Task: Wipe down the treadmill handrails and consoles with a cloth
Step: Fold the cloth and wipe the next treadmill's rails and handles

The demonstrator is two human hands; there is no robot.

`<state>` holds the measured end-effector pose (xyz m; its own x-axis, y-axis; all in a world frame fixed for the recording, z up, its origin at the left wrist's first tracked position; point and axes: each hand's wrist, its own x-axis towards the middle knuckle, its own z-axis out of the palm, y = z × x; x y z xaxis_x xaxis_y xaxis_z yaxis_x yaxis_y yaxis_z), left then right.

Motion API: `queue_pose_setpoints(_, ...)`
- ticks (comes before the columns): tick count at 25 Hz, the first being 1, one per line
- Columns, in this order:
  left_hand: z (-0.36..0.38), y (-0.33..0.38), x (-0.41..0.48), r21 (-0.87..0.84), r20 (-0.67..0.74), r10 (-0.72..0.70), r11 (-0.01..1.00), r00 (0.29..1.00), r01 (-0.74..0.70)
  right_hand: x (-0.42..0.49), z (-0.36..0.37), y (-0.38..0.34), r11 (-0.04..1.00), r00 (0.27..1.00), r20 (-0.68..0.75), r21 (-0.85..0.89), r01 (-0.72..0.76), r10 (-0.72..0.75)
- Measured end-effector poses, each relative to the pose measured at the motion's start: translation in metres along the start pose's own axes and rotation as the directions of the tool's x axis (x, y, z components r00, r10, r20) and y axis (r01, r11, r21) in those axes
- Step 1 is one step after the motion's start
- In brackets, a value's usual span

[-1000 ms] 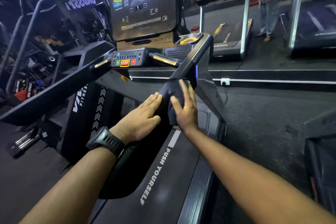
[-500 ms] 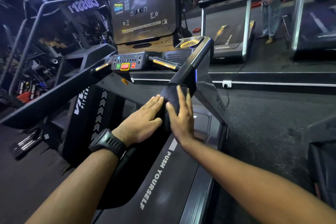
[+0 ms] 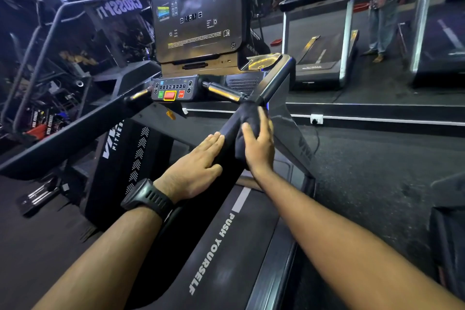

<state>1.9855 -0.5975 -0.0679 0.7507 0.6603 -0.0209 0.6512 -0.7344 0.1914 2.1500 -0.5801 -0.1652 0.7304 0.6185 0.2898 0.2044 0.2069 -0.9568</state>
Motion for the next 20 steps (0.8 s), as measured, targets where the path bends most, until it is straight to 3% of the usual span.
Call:
queue_pose_setpoints(1, 0.001, 0.001, 0.002, 0.000, -0.001, -0.003, 1.000, 1.000, 0.003, -0.003, 0.003, -0.007, 0.989, 0.989, -0.036, -0.017, -0.146, 0.146)
queue_pose_setpoints(2, 0.002, 0.002, 0.004, -0.004, 0.000, -0.006, 1.000, 1.000, 0.006, -0.012, 0.003, -0.008, 0.994, 0.996, -0.035, -0.074, -0.079, 0.076)
queue_pose_setpoints(3, 0.001, 0.003, 0.006, -0.007, -0.003, -0.009, 1.000, 1.000, 0.009, -0.025, 0.000, -0.002, 0.976, 0.987, 0.030, -0.144, 0.161, -0.159)
queue_pose_setpoints(4, 0.001, 0.004, 0.009, -0.007, -0.006, -0.015, 1.000, 1.000, 0.015, -0.029, -0.005, 0.011, 0.907, 0.920, 0.153, -0.175, 0.384, -0.360)
queue_pose_setpoints(5, 0.000, 0.005, 0.013, -0.010, -0.005, -0.024, 1.000, 1.000, 0.023, -0.019, -0.012, 0.017, 0.845, 0.857, 0.218, -0.175, 0.505, -0.467)
queue_pose_setpoints(6, 0.000, 0.006, 0.016, -0.011, -0.004, -0.033, 0.999, 0.999, 0.033, 0.000, -0.016, 0.020, 0.874, 0.883, 0.205, -0.164, 0.457, -0.423)
queue_pose_setpoints(7, 0.000, 0.009, 0.020, -0.009, -0.003, -0.037, 0.999, 0.999, 0.037, 0.018, -0.013, 0.018, 0.966, 0.968, 0.110, -0.098, 0.238, -0.227)
queue_pose_setpoints(8, 0.000, 0.010, 0.023, -0.002, -0.004, -0.037, 0.999, 0.999, 0.037, 0.027, -0.007, 0.007, 0.998, 0.998, 0.037, 0.006, -0.058, 0.058)
queue_pose_setpoints(9, 0.001, 0.012, 0.025, 0.003, -0.004, -0.035, 0.999, 0.999, 0.035, 0.022, -0.004, -0.005, 0.977, 0.977, -0.020, 0.000, -0.211, 0.211)
queue_pose_setpoints(10, 0.002, 0.013, 0.027, 0.004, -0.004, -0.038, 0.999, 0.999, 0.038, 0.012, 0.000, -0.008, 0.987, 0.989, -0.031, -0.064, -0.145, 0.143)
queue_pose_setpoints(11, 0.002, 0.014, 0.029, 0.002, -0.009, -0.042, 0.999, 0.999, 0.042, -0.003, -0.002, -0.004, 0.982, 0.992, 0.016, -0.140, 0.123, -0.122)
queue_pose_setpoints(12, 0.002, 0.012, 0.031, 0.003, -0.018, -0.050, 0.999, 0.999, 0.050, -0.012, -0.006, 0.007, 0.908, 0.923, 0.132, -0.177, 0.379, -0.360)
queue_pose_setpoints(13, 0.001, 0.011, 0.033, 0.001, -0.026, -0.053, 0.999, 0.998, 0.053, -0.008, -0.010, 0.018, 0.817, 0.836, 0.200, -0.189, 0.545, -0.511)
queue_pose_setpoints(14, 0.001, 0.011, 0.035, -0.002, -0.027, -0.050, 0.999, 0.998, 0.050, 0.007, -0.015, 0.021, 0.791, 0.812, 0.204, -0.193, 0.580, -0.546)
queue_pose_setpoints(15, 0.000, 0.012, 0.036, 0.000, -0.022, -0.040, 0.999, 0.999, 0.040, 0.022, -0.014, 0.022, 0.875, 0.890, 0.147, -0.171, 0.453, -0.432)
queue_pose_setpoints(16, 0.001, 0.012, 0.037, 0.003, -0.019, -0.034, 0.999, 0.999, 0.035, 0.032, -0.009, 0.015, 0.976, 0.979, 0.065, -0.080, 0.200, -0.195)
queue_pose_setpoints(17, 0.001, 0.013, 0.038, 0.005, -0.020, -0.027, 1.000, 0.999, 0.027, 0.031, -0.004, 0.004, 0.999, 0.999, 0.000, -0.024, -0.043, 0.043)
queue_pose_setpoints(18, 0.001, 0.013, 0.040, 0.001, -0.020, -0.019, 1.000, 1.000, 0.019, 0.026, 0.000, 0.000, 0.996, 0.996, -0.048, -0.039, -0.081, 0.079)
queue_pose_setpoints(19, 0.000, 0.014, 0.042, -0.009, -0.013, -0.011, 1.000, 1.000, 0.011, 0.017, 0.000, 0.001, 0.990, 0.995, -0.057, -0.112, 0.081, -0.088)
queue_pose_setpoints(20, 0.000, 0.013, 0.044, -0.014, -0.007, -0.007, 1.000, 1.000, 0.007, 0.012, -0.003, 0.013, 0.935, 0.949, 0.038, -0.165, 0.314, -0.312)
